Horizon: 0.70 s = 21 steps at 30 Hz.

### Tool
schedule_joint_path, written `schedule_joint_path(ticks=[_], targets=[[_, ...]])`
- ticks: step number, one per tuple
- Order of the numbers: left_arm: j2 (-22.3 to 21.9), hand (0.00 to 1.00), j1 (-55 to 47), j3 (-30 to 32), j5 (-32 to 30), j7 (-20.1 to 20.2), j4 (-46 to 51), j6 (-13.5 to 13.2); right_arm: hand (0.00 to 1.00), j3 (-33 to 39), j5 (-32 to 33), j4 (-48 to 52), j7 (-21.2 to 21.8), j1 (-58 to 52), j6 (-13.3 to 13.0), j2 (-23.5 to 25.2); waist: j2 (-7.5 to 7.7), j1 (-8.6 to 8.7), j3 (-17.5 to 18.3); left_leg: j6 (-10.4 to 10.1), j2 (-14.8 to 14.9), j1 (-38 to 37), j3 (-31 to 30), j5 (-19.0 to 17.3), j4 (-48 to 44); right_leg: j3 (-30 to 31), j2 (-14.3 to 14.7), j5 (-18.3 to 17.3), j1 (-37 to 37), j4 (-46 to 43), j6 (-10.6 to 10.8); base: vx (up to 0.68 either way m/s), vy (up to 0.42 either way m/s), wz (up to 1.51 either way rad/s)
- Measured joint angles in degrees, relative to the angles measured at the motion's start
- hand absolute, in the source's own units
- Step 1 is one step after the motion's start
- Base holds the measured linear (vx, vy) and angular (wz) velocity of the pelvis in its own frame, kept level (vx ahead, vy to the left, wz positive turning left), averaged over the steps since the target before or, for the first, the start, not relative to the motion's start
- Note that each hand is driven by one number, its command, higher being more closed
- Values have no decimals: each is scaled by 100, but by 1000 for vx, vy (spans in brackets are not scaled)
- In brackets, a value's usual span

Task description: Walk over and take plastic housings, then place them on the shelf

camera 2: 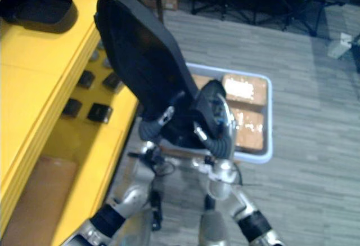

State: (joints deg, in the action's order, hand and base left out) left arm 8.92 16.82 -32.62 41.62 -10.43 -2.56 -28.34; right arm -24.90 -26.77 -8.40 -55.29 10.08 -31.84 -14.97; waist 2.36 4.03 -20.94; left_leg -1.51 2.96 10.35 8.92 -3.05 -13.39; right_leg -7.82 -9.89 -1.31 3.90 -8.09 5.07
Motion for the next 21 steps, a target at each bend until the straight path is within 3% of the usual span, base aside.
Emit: schedule_joint_path(ticks=[1,2,3,5,6,8,11,12,13,14,15,16,17,19,21], targets=[[0,100,-1,-1,-279,-114,60,-74,0,-36,519,-1,235,-50,-125,7,0,-3,0,1,-1,-4,-4,-12,-15,1,-6,-28,-1,-28,27,10,-1,3],[-16,100,-12,6,-1042,-427,287,-251,0,-5,1592,-6,867,-164,-440,121,0,-9,0,0,-5,-12,-12,-16,-10,-1,-10,-54,-7,-41,39,0,0,0],[-41,100,-24,40,-1321,-534,445,-309,0,20,1999,-20,1159,-237,-567,191,0,-11,0,-1,-4,-13,-14,-16,-9,-11,-9,-58,-7,-44,37,0,0,0],[-273,100,-127,121,-2244,-893,1227,-469,0,247,3114,-53,2278,-595,-1036,478,-5,-2,3,-10,-4,-54,-22,-27,-10,-27,-8,-62,-42,-67,45,45,-6,2],[-321,100,-146,137,-2444,-960,1338,-497,0,322,3277,31,2545,-672,-1124,522,-6,1,3,-12,-5,-86,-22,-30,-9,-30,-8,-62,-76,-65,45,54,-3,1],[-459,100,-244,325,-3062,-1302,1571,-518,0,836,3868,482,3562,-796,-1264,591,-21,5,15,-33,-5,-315,-33,-62,28,-103,-7,-71,-318,-38,41,39,-6,5],[-535,100,-412,640,-3470,-1716,1641,-479,0,1530,4501,959,4431,-748,-1296,576,-52,-17,88,-35,-10,-450,-39,-63,94,-143,-9,-124,-455,-19,8,-2,-10,6],[-525,100,-502,816,-3744,-1922,1623,-358,0,1835,4948,1340,5025,-718,-1280,535,-75,-22,126,-35,-8,-473,-39,-63,106,-152,-6,-131,-479,-9,5,0,0,0],[-524,100,-537,871,-3948,-2000,1585,-312,0,1930,5283,1530,5420,-709,-1224,514,-77,-23,129,-37,-8,-507,-31,-61,125,-150,-5,-132,-507,0,3,0,0,0],[-514,100,-573,903,-4275,-2086,1458,-201,0,2114,5801,1842,6105,-695,-1068,463,-68,-23,158,-50,-11,-616,-15,-50,201,-145,-5,-132,-586,33,2,-9,-8,-7],[-501,100,-580,877,-4570,-2091,1215,-71,0,2299,6391,2053,6775,-692,-755,409,-52,-21,318,-57,-13,-649,3,-45,264,-143,-5,-131,-613,91,3,-4,-7,-8],[-495,100,-578,874,-4789,-2091,994,35,0,2411,6752,2109,7169,-690,-517,386,-34,-13,490,-69,-15,-656,18,-29,303,-139,-3,-111,-607,135,32,16,-5,-5],[-497,100,-577,861,-4928,-2088,845,105,0,2474,6954,2122,7388,-689,-373,376,-21,-9,596,-76,-14,-662,26,-25,328,-136,0,-85,-611,162,69,58,-7,-9],[-497,100,-571,727,-5237,-2108,291,312,0,2668,7506,2132,8044,-707,283,351,30,7,761,-91,-3,-863,93,-17,424,-88,11,-77,-758,211,73,81,-10,-14],[-494,100,-572,705,-5446,-2122,3,373,0,2756,7683,2135,8249,-775,585,350,51,23,840,-98,-8,-947,136,-14,520,-50,13,-78,-800,263,68,24,-1,-12]])
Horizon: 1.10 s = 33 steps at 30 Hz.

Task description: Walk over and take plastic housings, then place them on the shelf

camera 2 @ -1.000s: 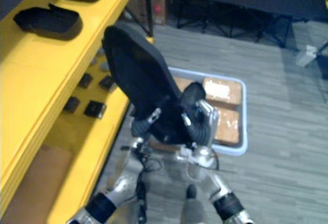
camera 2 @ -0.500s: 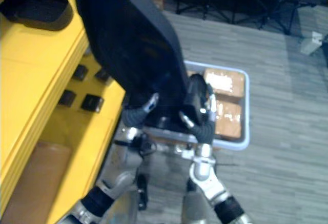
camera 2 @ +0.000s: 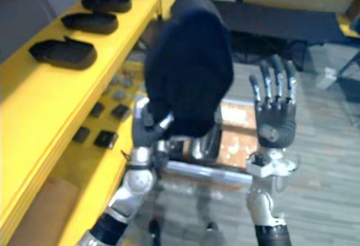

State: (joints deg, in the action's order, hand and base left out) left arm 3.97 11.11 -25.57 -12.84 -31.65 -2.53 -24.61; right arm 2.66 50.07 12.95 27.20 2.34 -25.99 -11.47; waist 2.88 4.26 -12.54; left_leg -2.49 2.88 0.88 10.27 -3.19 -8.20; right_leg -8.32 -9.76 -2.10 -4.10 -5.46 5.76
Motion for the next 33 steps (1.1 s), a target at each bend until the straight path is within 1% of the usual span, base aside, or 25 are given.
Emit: schedule_joint_path(ticks=[1,2,4,6,7,8,9,11,12,13,14,16,17,19,20,22,23,24,25,26,27,28,30,31,33], targets=[[7,100,1,19,-143,-51,-156,10,0,95,67,5,82,-99,174,4,12,22,40,-5,1,-22,45,4,28,44,4,10,12,20,-18,14,7,-23],[9,100,-6,52,-169,-141,-255,12,0,209,91,4,40,-254,252,33,26,4,48,-11,-1,-101,138,8,107,101,0,11,12,26,-24,13,10,-23],[8,100,-14,209,-151,-222,-294,3,0,508,85,5,-154,-570,247,240,54,49,74,-20,-20,-194,220,14,215,198,-13,-4,15,35,-54,14,27,-26],[14,100,-39,482,-49,-318,-294,-87,0,847,33,4,-602,-898,196,592,77,162,92,-18,-37,-224,295,10,295,258,-26,-4,24,53,-56,18,33,-21],[18,100,-104,646,175,-307,-269,-187,0,1042,10,-6,-919,-1167,190,823,97,275,108,-21,-49,-260,343,8,371,297,-30,-12,39,71,-68,35,36,-30],[19,100,-300,780,414,-269,-148,-307,0,1132,-1,-10,-1151,-1488,182,1014,98,302,158,-23,-44,-281,470,10,444,418,-19,-13,133,73,-70,43,34,-37],[22,100,-418,868,574,-216,-62,-367,0,1152,-29,-11,-1259,-1672,163,1097,94,321,176,-21,-42,-282,514,10,465,480,-11,-3,170,73,-54,69,31,-40],[68,100,-827,1010,1183,1,236,-553,0,1378,-158,-15,-1621,-2336,28,1380,86,499,179,-17,-43,-289,582,-4,468,550,-8,30,208,71,-10,93,23,-15],[97,100,-921,1071,1272,63,304,-562,0,1478,-198,-29,-1705,-2453,0,1421,85,534,181,-20,-41,-301,590,-12,469,557,-5,38,206,70,-10,85,23,-7],[135,100,-1068,1203,1369,117,426,-570,0,1739,-351,-103,-1760,-2568,-39,1454,84,591,181,-25,-39,-332,611,-23,473,578,-1,52,200,66,-7,90,32,-13],[220,100,-1180,1356,1468,146,529,-571,0,2051,-411,-237,-1732,-2587,-85,1443,83,601,180,-23,-38,-404,633,-23,489,629,7,77,187,62,-12,66,31,-15],[308,100,-1295,1677,1462,135,645,-570,0,2397,-413,-347,-1707,-2564,-180,1424,54,597,183,-23,-25,-470,656,-24,540,680,27,126,150,61,-7,17,13,-7],[407,100,-1402,2022,1473,105,754,-570,0,2597,-413,-362,-1645,-2549,-325,1378,26,593,188,-18,-27,-561,612,-27,598,668,28,133,51,61,-8,-6,13,10],[496,100,-1550,2362,1508,74,878,-563,0,2667,-413,-362,-1547,-2497,-450,1265,-20,574,218,3,-26,-590,534,-41,638,648,15,134,-10,57,-8,-26,9,19],[504,100,-1676,2633,1501,6,985,-552,0,2694,-424,-354,-1481,-2360,-505,1155,-66,539,231,17,-55,-572,466,-51,662,610,-14,134,-17,52,-9,-58,13,26],[503,100,-1832,2974,1461,-106,1078,-527,0,2678,-565,-336,-1489,-2123,-511,1002,-172,446,221,38,-103,-473,274,-43,686,418,-54,129,-23,54,-13,-76,3,47],[501,100,-1967,3186,1443,-167,1153,-508,0,2582,-667,-329,-1529,-1946,-505,882,-236,369,205,41,-154,-402,117,22,722,291,-85,52,-35,59,-113,-59,-16,73],[498,100,-2151,3414,1397,-229,1266,-489,0,2444,-771,-330,-1629,-1724,-493,749,-286,281,205,48,-218,-331,-38,124,804,148,-130,-59,-37,78,-130,-34,-21,72],[498,100,-2230,3519,1388,-260,1307,-487,0,2370,-835,-330,-1667,-1617,-483,694,-310,239,216,49,-242,-271,-111,172,817,63,-151,-106,-33,91,-99,-33,-44,76],[479,100,-2374,3724,1367,-354,1393,-486,0,2212,-989,-342,-1759,-1383,-459,598,-373,136,201,30,-273,-204,-243,281,882,-103,-164,-145,-37,93,-15,-32,-49,62],[451,100,-2435,3835,1331,-388,1424,-486,0,2131,-1051,-358,-1776,-1263,-437,554,-412,83,197,13,-278,-174,-359,340,903,-200,-150,-142,-37,93,-9,-3,-70,79],[428,100,-2556,4026,1238,-443,1504,-486,0,1926,-1065,-402,-1844,-1039,-379,470,-469,-35,171,-19,-266,-171,-529,478,970,-409,-128,-137,-90,97,17,15,-73,83],[411,100,-2741,4247,1180,-450,1707,-486,0,1613,-1177,-562,-1898,-715,-232,412,-489,-195,181,-56,-244,-115,-842,570,1006,-743,-109,-148,-210,123,33,6,-61,84],[330,100,-2871,4401,1185,-442,1939,-489,0,1325,-1289,-606,-2037,-481,-177,380,-494,-376,184,-69,-239,-44,-1004,618,1008,-921,-92,-159,-244,126,31,-13,-34,62],[162,100,-2992,4588,1179,-408,2131,-489,0,992,-1394,-668,-2149,-258,-35,357,-490,-503,182,-64,-275,16,-1198,658,1005,-1134,-99,-182,-321,127,45,-16,-32,65]])
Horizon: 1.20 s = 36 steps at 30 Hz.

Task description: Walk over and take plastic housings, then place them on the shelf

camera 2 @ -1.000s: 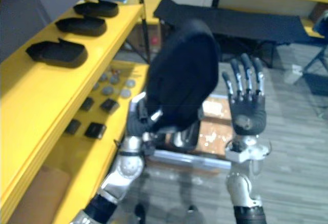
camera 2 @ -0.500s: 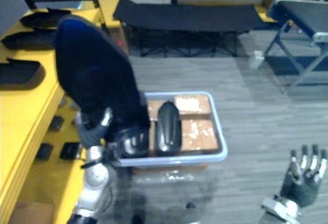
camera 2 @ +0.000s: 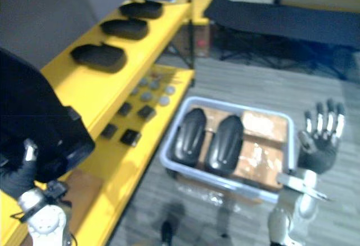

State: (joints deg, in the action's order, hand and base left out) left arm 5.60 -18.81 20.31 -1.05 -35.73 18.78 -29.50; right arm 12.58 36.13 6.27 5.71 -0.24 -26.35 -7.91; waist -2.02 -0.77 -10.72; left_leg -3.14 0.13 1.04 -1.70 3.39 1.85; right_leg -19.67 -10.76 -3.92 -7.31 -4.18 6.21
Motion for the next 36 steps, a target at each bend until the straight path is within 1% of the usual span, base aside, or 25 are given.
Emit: schedule_joint_path(ticks=[2,4,6,8,9,10,11,12,13,15,17,18,19,20,21,23,24,25,26,27,28,30,31,34,36], targets=[[-214,100,-178,213,10,118,150,1,0,-510,-196,-37,-176,138,223,8,40,-203,-24,7,-90,12,-263,22,-1,-255,-27,-47,-134,-43,-3,-18,-18,66],[-321,100,-292,336,-3,188,209,5,0,-800,-417,-37,-297,139,344,40,96,-287,-60,26,-177,27,-523,11,-5,-358,-88,-142,-170,-256,-59,-6,15,73],[-393,100,-313,372,24,365,212,8,0,-897,-593,-36,-468,82,436,56,122,-278,-95,65,-198,56,-879,24,-22,-233,-118,-219,-149,-704,-179,-8,55,102],[-372,100,-306,389,108,699,216,-9,0,-868,-796,-3,-679,-80,480,63,260,-234,-123,121,-235,98,-1230,85,-35,161,-111,-283,-61,-1190,-277,22,48,110],[-377,100,-309,397,116,737,216,-9,0,-861,-847,-3,-703,-100,484,64,306,-236,-150,125,-235,108,-1232,112,-32,186,-110,-306,-69,-1237,-309,55,-10,69],[-390,100,-341,411,126,797,216,-7,0,-846,-884,-4,-692,-127,509,67,373,-298,-192,163,-254,121,-1245,151,-51,244,-113,-333,-77,-1242,-336,30,-19,25],[-389,100,-363,414,130,823,216,-5,0,-823,-884,-5,-664,-128,518,67,393,-321,-202,152,-260,142,-1235,160,-71,249,-113,-343,-76,-1222,-342,27,-19,13],[-388,100,-338,391,352,994,216,-4,0,-655,-885,-4,-494,-107,509,67,421,-318,-214,134,-306,315,-1215,171,-271,252,-117,-368,-66,-1125,-346,0,0,0],[-388,100,-328,383,375,1008,216,-4,0,-623,-883,-4,-455,-103,503,66,418,-320,-221,136,-310,333,-1208,169,-292,253,-116,-369,-67,-1095,-344,0,0,0],[-391,100,-249,362,496,1042,236,32,0,-345,-877,-4,-114,-97,474,61,407,-287,-248,96,-346,500,-1136,105,-508,262,-125,-462,-79,-899,-222,-56,-21,-16],[-391,100,-230,361,499,1036,294,107,0,-312,-879,-1,43,-70,466,52,413,-292,-302,65,-343,511,-1071,33,-631,267,-127,-545,-119,-865,-149,-87,-39,-23],[-391,100,-219,342,506,1021,351,229,0,-316,-881,46,177,-53,420,34,425,-285,-395,9,-388,559,-1039,-106,-860,244,-121,-751,-231,-799,-108,-129,-64,-16],[-392,100,-205,331,511,1006,351,266,0,-322,-882,74,195,-54,400,24,441,-277,-404,-14,-408,632,-1046,-151,-962,234,-118,-884,-242,-784,-85,-177,-109,8],[-451,100,-166,298,527,994,341,381,0,-326,-882,134,186,-58,391,-29,386,-231,-466,-12,-409,801,-1131,-216,-1169,146,-59,-1023,-253,-831,58,-175,-122,43],[-528,100,-171,269,541,995,339,442,0,-318,-882,171,180,-80,378,-65,330,-174,-527,-9,-375,870,-1183,-222,-1285,13,2,-1081,-291,-869,12,-172,-120,67],[-629,100,-180,132,745,1052,298,461,0,-252,-880,174,137,-201,367,-90,265,-154,-606,-13,-203,1000,-1030,-212,-1512,-374,125,-1150,-467,-918,-24,-92,-103,87],[-628,100,-191,116,809,1098,266,461,0,-249,-883,173,115,-238,367,-98,275,-165,-623,-47,-192,1003,-1042,-191,-1555,-447,149,-1170,-501,-946,-34,-44,-105,65],[-628,100,-263,118,1010,1164,233,462,0,-284,-893,174,80,-260,363,-96,317,-277,-639,-107,-180,1004,-1052,-148,-1535,-484,148,-1184,-489,-1056,-12,-14,-80,32],[-638,100,-334,118,1197,1169,231,463,0,-293,-919,175,79,-245,339,-96,330,-388,-646,-120,-170,1018,-1053,-136,-1532,-498,155,-1203,-480,-1134,-17,8,-68,15],[-639,100,-336,118,1201,1169,231,463,0,-294,-920,175,79,-244,339,-96,330,-390,-647,-120,-170,1018,-1053,-136,-1532,-498,154,-1203,-480,-1135,-17,28,-37,11],[-663,100,-412,136,1261,1173,231,462,0,-315,-1004,175,98,-192,260,-97,333,-478,-648,-118,-193,1019,-1041,-135,-1534,-494,128,-1220,-482,-1175,-27,27,0,9],[-660,100,-411,103,1386,1246,231,457,0,-354,-1125,168,46,-125,243,-96,335,-476,-649,-98,-234,1022,-1013,-139,-1538,-454,78,-1254,-477,-1232,-43,5,37,5],[-660,100,-406,90,1411,1246,231,456,0,-429,-1245,160,22,-105,240,-97,340,-474,-651,-43,-237,1039,-920,-165,-1538,-373,58,-1259,-471,-1232,-44,-19,50,-7],[-636,100,-281,74,1372,1324,232,445,0,-547,-1267,159,31,-120,230,-132,347,-438,-654,3,-117,1138,-478,-154,-1530,-274,-1,-1270,-305,-1232,-44,-35,51,-9],[-553,100,-155,13,1367,1352,232,422,0,-543,-1267,154,55,-111,121,-181,353,-437,-658,26,-90,1324,-354,-138,-1536,-166,-24,-1277,-78,-1262,-42,-51,74,-15]])
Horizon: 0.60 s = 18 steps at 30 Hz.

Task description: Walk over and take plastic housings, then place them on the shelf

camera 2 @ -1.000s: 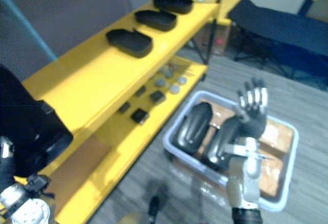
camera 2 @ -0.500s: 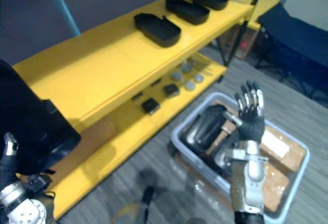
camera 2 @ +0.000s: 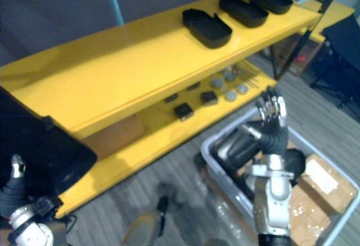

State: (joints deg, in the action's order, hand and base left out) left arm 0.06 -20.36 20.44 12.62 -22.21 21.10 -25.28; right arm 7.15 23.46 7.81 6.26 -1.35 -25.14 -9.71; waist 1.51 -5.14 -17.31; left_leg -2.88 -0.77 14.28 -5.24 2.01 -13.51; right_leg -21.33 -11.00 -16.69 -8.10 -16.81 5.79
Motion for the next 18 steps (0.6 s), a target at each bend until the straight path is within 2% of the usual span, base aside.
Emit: schedule_joint_path(ticks=[2,3,4,5,6,8,9,10,11,13,18], targets=[[166,100,230,-175,0,7,-16,-40,0,2,-1,-1,22,15,-181,-55,34,21,-31,36,-14,196,70,11,-58,110,-52,3,290,-179,4,-6,84,-7],[240,100,347,-238,0,26,-56,-46,0,10,-1,2,27,38,-246,-66,28,90,-119,34,-55,246,45,13,-154,173,-78,17,336,-298,31,17,105,22],[321,100,495,-343,1,42,-130,-46,0,55,0,8,27,32,-322,-65,8,234,-238,42,-141,262,-83,10,-258,347,-87,8,327,-457,14,12,130,65],[427,100,698,-469,2,130,-227,-46,0,127,-1,10,26,-37,-361,-60,22,413,-326,72,-242,263,-230,34,-303,554,-106,-51,329,-642,-89,-1,138,75],[466,100,825,-551,9,282,-245,-52,0,204,-4,14,31,-99,-374,-66,28,441,-396,98,-304,258,-276,55,-295,623,-119,-84,323,-675,-145,-9,91,50],[466,100,874,-550,6,341,-246,-65,0,261,-10,19,107,-72,-391,-67,0,422,-458,103,-297,310,-223,65,-284,739,-105,-139,389,-608,-184,-39,34,-3],[466,100,920,-550,8,336,-250,-71,0,269,-83,38,140,-37,-525,-87,-53,425,-566,98,-307,394,-197,74,-278,839,-95,-269,422,-524,-113,-52,18,-11],[466,100,934,-549,7,334,-250,-72,0,269,-91,40,142,-27,-548,-91,-62,425,-599,100,-311,401,-194,75,-277,871,-90,-297,432,-509,-85,-115,6,-5],[457,100,995,-554,-5,307,-269,-75,0,266,-131,40,158,28,-610,-120,-156,434,-751,89,-289,444,-196,85,-275,901,-62,-312,515,-514,-50,-78,0,-2],[459,100,1016,-559,-19,270,-314,-81,0,263,-134,40,176,61,-623,-149,-275,442,-833,62,-230,581,-191,108,-288,931,4,-319,673,-558,-38,-95,-1,-5],[459,100,1004,-602,-19,190,-455,-80,0,238,-120,40,193,216,-735,-160,-263,458,-929,64,-187,693,-110,90,-471,1051,0,-353,821,-747,-1,4,-11,-8]])
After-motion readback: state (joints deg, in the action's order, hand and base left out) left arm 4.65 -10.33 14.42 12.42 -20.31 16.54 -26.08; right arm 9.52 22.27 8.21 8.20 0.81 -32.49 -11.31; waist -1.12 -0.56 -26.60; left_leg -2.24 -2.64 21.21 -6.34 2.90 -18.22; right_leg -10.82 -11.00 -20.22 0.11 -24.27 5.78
